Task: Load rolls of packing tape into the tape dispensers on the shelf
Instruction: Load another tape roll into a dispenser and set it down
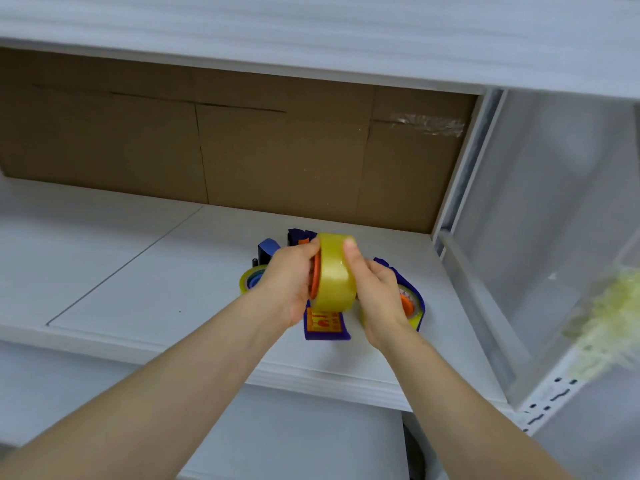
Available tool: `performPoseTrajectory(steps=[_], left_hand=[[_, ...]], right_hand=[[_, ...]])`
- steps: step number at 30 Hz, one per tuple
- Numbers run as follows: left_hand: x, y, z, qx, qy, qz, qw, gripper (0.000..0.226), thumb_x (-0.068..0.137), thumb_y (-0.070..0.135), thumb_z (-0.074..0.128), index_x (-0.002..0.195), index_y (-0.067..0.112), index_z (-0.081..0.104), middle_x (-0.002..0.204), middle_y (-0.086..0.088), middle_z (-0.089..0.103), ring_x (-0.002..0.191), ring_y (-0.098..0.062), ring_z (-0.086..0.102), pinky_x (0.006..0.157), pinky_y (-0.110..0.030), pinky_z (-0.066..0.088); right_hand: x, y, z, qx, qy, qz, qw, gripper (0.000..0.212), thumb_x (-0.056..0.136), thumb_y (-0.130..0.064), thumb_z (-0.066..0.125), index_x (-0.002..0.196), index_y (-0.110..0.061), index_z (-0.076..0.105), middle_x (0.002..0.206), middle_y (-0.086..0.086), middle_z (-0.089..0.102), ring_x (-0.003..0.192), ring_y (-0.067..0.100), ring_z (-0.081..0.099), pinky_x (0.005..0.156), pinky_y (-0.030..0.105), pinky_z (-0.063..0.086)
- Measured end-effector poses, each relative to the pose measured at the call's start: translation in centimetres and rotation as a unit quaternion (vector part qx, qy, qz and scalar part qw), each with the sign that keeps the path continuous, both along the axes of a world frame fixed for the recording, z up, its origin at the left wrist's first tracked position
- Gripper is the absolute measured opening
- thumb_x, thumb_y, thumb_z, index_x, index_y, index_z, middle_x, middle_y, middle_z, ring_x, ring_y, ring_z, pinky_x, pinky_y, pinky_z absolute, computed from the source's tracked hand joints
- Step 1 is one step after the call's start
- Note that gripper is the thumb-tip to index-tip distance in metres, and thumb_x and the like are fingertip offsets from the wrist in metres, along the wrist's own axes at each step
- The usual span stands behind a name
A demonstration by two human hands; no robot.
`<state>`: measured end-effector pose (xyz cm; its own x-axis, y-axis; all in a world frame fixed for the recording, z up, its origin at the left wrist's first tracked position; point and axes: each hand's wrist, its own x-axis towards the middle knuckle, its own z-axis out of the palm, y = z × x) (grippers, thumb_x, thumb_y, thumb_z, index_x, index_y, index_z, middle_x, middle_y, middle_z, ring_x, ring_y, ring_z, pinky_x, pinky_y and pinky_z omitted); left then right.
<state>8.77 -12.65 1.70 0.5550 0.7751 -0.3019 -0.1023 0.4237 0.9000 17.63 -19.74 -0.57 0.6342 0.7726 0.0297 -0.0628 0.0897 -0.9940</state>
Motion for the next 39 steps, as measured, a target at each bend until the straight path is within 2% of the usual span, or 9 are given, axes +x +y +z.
performPoseTrajectory(steps=[3,6,11,17,22,26,30,35,39], left_hand=[[0.4,-1.1,-0.4,0.076,0.015,-0.003,0.997,0.034,0.089,0.032,0.058,0.115,0.012,0.063,0.111,-0.015,0.068,0.101,-0.033,0.065,0.091,-0.052,0.051],[0.0,-1.1,-0.7,0.099,-0.016,-0.005,0.995,0.033,0.091,0.028,0.056,0.120,0.014,0.062,0.118,-0.013,0.065,0.108,-0.032,0.063,0.096,-0.052,0.049],[-0.7,-1.0,-0.8,0.149,-0.042,-0.021,0.988,0.027,0.096,0.020,0.049,0.117,0.009,0.063,0.118,-0.016,0.066,0.111,-0.032,0.062,0.099,-0.051,0.047],[-1.3,-2.1,-1.2,0.176,-0.039,-0.062,0.982,0.023,0.094,0.012,0.048,0.097,0.019,0.070,0.107,-0.010,0.071,0.105,-0.026,0.065,0.094,-0.040,0.051],[-1.6,-0.9,-0.1,0.103,-0.022,-0.096,0.990,0.043,0.084,0.047,0.057,0.108,0.012,0.069,0.107,-0.010,0.071,0.101,-0.027,0.067,0.090,-0.041,0.051],[-1.9,-0.7,-0.4,0.103,-0.040,-0.105,0.988,0.036,0.080,0.035,0.065,0.105,0.009,0.070,0.108,-0.011,0.071,0.101,-0.029,0.066,0.083,-0.041,0.053],[-2.5,-0.7,-1.0,0.135,-0.064,-0.127,0.981,0.032,0.082,0.017,0.061,0.112,0.007,0.067,0.116,-0.017,0.067,0.112,-0.035,0.062,0.099,-0.049,0.046],[-3.0,-0.9,-1.0,0.168,-0.063,-0.141,0.974,0.036,0.085,0.000,0.058,0.118,0.012,0.063,0.110,-0.008,0.070,0.096,-0.019,0.069,0.070,-0.027,0.056],[-3.2,-0.8,-1.5,0.189,-0.041,-0.147,0.970,0.040,0.082,-0.002,0.061,0.119,0.013,0.062,0.112,-0.007,0.070,0.098,-0.018,0.068,0.064,-0.023,0.052]], right_hand=[[1.1,0.7,0.9,-0.072,0.050,-0.059,0.994,0.052,0.073,-0.076,0.048,0.079,-0.024,0.050,0.090,0.003,0.065,0.093,0.024,0.064,0.089,0.043,0.053],[2.0,0.2,0.6,-0.069,0.083,0.049,0.993,0.073,0.059,-0.083,0.056,0.104,-0.025,0.061,0.103,0.002,0.070,0.102,0.023,0.064,0.094,0.042,0.048],[2.3,-1.8,-0.3,0.036,0.002,0.128,0.991,0.025,0.082,-0.026,0.064,0.103,-0.011,0.066,0.100,0.009,0.071,0.097,0.024,0.065,0.089,0.036,0.051],[2.0,-1.1,0.0,-0.025,-0.016,0.020,0.999,0.077,0.051,-0.078,0.065,0.089,-0.011,0.069,0.091,0.009,0.074,0.093,0.028,0.068,0.091,0.046,0.052],[-0.1,-2.6,-1.9,0.044,-0.149,0.093,0.983,0.022,0.077,-0.034,0.065,0.092,-0.018,0.066,0.088,-0.001,0.070,0.083,0.009,0.063,0.074,0.021,0.052],[-0.1,-2.6,-1.7,0.030,-0.159,0.119,0.980,0.024,0.073,-0.027,0.073,0.094,-0.018,0.066,0.097,0.000,0.071,0.096,0.012,0.064,0.085,0.025,0.053],[0.7,-2.7,-1.1,0.033,-0.132,0.099,0.986,0.018,0.077,-0.014,0.072,0.088,-0.026,0.064,0.093,-0.004,0.070,0.094,0.014,0.065,0.083,0.027,0.053],[1.2,-2.7,0.3,0.008,-0.163,0.037,0.986,0.026,0.068,-0.028,0.079,0.087,-0.028,0.061,0.079,-0.009,0.062,0.074,0.009,0.059,0.068,0.023,0.049],[1.7,-3.0,3.0,0.064,-0.396,0.005,0.916,0.023,0.087,-0.013,0.062,0.105,-0.026,0.065,0.096,-0.007,0.055,0.083,-0.007,0.055,0.073,0.008,0.042]])
